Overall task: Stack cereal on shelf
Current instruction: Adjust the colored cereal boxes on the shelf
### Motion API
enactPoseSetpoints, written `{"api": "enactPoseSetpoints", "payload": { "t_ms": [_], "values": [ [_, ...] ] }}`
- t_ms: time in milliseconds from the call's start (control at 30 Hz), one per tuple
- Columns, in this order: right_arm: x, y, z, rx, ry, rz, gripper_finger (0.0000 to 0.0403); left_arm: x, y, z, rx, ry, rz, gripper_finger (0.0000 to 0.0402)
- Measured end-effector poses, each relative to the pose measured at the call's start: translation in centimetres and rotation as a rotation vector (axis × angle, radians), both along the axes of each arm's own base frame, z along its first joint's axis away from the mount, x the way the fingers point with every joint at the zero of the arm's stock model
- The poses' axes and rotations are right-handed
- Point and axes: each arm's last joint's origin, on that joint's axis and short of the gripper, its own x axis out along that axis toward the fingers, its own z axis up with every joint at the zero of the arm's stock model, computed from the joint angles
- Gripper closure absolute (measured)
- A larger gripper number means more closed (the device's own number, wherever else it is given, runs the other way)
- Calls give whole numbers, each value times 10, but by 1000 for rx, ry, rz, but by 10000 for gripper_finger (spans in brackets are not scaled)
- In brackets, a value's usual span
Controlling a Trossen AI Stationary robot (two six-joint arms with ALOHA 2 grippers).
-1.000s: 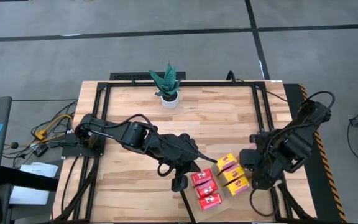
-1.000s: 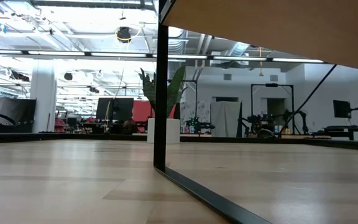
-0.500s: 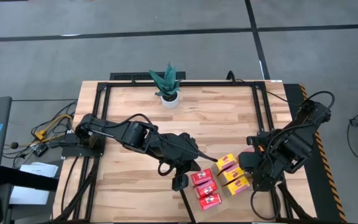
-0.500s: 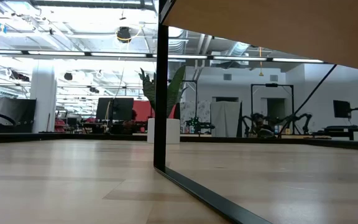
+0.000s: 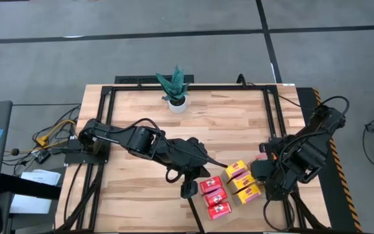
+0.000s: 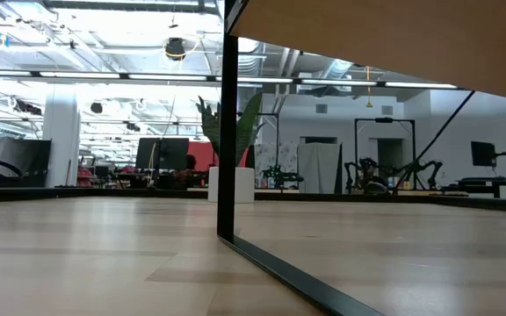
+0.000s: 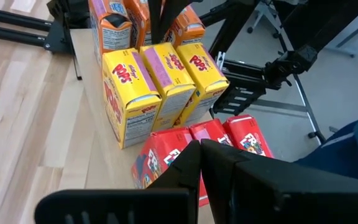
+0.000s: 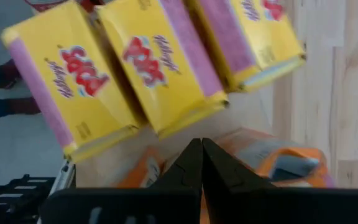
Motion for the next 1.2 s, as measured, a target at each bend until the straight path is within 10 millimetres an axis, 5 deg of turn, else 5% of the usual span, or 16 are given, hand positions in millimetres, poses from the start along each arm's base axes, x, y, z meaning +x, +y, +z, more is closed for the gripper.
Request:
{"api": "enactPoseSetpoints", "payload": {
  "t_ms": [567, 800, 1200],
  "values": [
    [-6, -1, 5, 9, 21, 22, 382, 0, 0, 1, -9, -9, 3, 401],
    [-18, 8, 24, 121, -3, 27, 392, 1, 2, 1, -7, -10, 8, 401],
    [-29, 24, 27, 194, -24, 66, 392, 2, 5, 1, 4, -12, 9, 401]
  ]
}}
